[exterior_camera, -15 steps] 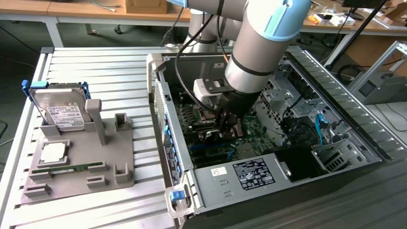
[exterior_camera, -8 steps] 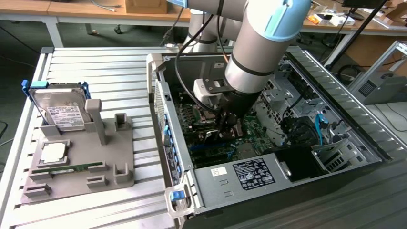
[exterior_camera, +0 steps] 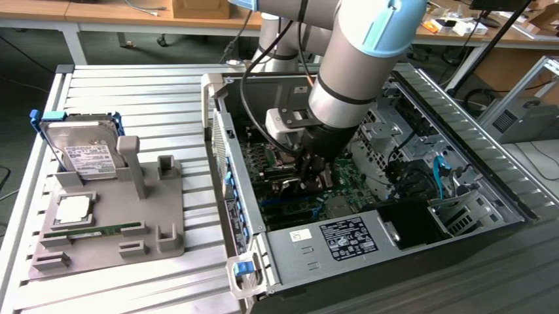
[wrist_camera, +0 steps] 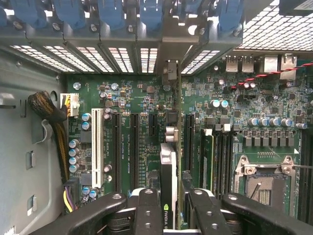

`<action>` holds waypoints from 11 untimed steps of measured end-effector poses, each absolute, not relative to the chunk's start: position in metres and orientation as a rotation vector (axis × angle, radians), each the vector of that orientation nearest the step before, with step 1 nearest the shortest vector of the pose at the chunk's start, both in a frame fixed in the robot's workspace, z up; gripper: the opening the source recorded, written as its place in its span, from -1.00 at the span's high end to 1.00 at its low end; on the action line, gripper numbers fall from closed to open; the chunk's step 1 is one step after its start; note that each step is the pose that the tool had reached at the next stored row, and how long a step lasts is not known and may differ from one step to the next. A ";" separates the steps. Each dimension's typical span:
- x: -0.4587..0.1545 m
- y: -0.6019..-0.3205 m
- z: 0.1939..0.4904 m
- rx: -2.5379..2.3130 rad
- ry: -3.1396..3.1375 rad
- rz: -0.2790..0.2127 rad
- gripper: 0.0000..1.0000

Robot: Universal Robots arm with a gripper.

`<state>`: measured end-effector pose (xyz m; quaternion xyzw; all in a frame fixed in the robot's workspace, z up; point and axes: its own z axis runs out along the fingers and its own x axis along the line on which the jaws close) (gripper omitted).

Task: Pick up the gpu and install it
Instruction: 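Insert the gpu into the slot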

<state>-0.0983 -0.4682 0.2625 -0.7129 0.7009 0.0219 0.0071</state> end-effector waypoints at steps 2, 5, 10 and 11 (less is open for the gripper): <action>-0.098 -0.468 0.263 -2.230 2.192 0.068 0.47; -0.098 -0.468 0.263 -2.229 2.193 0.068 0.47; -0.098 -0.468 0.264 -2.229 2.193 0.068 0.47; -0.098 -0.468 0.264 -2.229 2.193 0.068 0.47</action>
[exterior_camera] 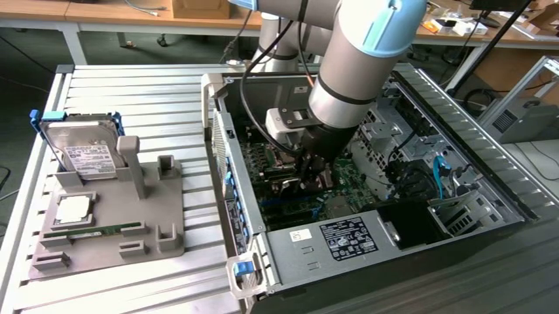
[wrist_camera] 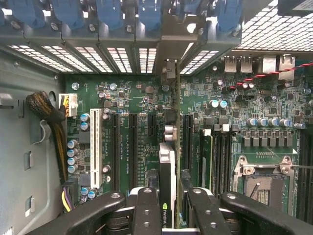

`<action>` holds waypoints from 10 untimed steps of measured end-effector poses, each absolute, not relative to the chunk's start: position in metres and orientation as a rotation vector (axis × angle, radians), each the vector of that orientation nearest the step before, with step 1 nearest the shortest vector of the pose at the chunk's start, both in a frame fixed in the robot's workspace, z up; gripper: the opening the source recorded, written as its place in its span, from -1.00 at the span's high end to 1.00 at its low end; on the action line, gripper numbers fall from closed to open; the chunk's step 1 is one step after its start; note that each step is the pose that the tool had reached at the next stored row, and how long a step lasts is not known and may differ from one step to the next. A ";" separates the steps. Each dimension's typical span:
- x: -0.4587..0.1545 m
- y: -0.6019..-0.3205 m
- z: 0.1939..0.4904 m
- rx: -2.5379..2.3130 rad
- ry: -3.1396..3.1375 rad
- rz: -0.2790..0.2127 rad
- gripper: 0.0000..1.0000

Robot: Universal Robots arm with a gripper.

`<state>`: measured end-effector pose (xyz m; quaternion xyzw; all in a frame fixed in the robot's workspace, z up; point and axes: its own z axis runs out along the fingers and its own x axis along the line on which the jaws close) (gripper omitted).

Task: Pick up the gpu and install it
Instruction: 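Insert the gpu into the slot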

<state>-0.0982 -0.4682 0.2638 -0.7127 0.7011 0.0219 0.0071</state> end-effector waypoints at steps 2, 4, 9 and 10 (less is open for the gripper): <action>-0.098 -0.468 0.264 -2.229 2.193 0.068 0.47; -0.098 -0.468 0.265 -2.229 2.193 0.068 0.47; -0.098 -0.468 0.264 -2.220 2.202 0.068 0.47; -0.098 -0.468 0.264 -2.218 2.204 0.068 0.47</action>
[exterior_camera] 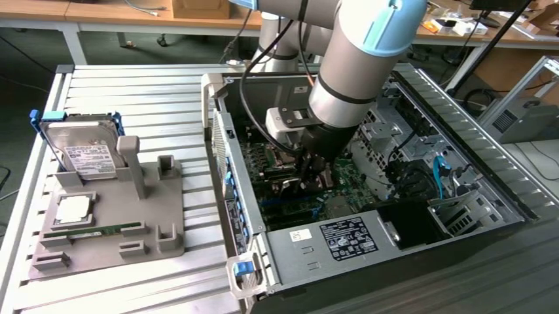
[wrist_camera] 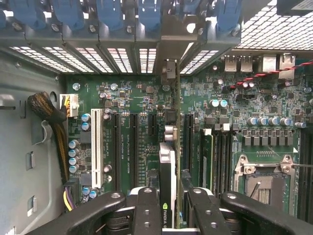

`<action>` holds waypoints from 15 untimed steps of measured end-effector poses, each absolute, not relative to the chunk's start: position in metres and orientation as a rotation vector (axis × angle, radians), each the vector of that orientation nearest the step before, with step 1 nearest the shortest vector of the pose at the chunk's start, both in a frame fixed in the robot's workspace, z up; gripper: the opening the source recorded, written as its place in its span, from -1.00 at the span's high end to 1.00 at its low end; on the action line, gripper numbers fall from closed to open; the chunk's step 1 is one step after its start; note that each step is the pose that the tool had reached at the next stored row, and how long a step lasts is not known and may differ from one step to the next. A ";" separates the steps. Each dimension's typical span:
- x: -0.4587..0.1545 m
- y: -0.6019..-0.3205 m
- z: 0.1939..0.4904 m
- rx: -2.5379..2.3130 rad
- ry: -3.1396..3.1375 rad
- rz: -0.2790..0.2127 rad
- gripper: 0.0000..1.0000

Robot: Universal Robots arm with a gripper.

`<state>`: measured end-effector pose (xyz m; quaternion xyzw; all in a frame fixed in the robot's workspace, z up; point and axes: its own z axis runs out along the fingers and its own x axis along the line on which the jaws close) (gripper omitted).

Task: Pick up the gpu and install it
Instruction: 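Insert the gpu into the slot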

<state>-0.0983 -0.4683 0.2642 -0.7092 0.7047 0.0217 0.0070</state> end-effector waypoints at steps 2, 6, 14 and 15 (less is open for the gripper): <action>-0.098 -0.468 0.264 -2.214 2.208 0.068 0.47; -0.098 -0.467 0.264 -2.214 2.208 0.068 0.47; -0.099 -0.467 0.264 -2.214 2.208 0.068 0.47; -0.099 -0.467 0.263 -2.214 2.208 0.068 0.47</action>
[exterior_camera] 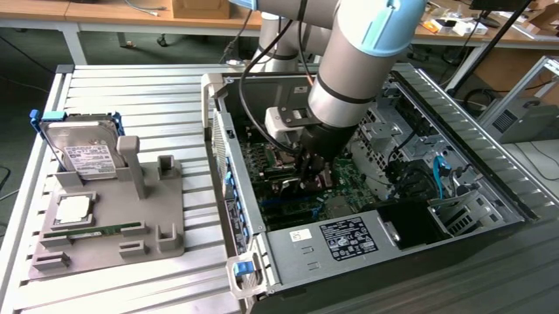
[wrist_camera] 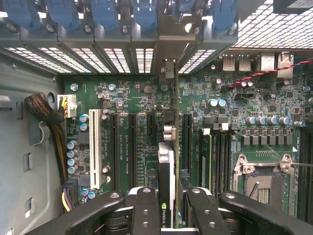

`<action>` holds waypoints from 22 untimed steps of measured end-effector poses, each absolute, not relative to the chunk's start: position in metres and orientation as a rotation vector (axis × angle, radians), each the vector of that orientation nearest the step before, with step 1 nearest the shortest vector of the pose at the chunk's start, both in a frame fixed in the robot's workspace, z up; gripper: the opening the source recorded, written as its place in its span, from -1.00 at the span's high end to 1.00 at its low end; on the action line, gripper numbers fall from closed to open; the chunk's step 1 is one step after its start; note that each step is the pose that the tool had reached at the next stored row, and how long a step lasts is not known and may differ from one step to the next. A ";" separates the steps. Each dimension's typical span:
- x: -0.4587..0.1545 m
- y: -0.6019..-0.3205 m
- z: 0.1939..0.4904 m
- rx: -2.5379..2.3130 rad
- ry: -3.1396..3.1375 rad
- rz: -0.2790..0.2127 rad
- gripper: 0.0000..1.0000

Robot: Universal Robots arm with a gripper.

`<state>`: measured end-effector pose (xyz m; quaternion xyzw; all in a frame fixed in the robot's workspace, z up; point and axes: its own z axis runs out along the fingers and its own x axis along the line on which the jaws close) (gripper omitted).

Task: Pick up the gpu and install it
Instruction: 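Insert the gpu into the slot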

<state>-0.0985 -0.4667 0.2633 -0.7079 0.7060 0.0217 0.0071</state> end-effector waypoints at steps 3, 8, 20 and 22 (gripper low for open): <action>-0.099 -0.467 0.263 -2.214 2.208 0.068 0.47; -0.099 -0.467 0.262 -2.214 2.208 0.068 0.47; -0.099 -0.467 0.262 -2.214 2.208 0.068 0.47; -0.099 -0.467 0.262 -2.214 2.208 0.068 0.47</action>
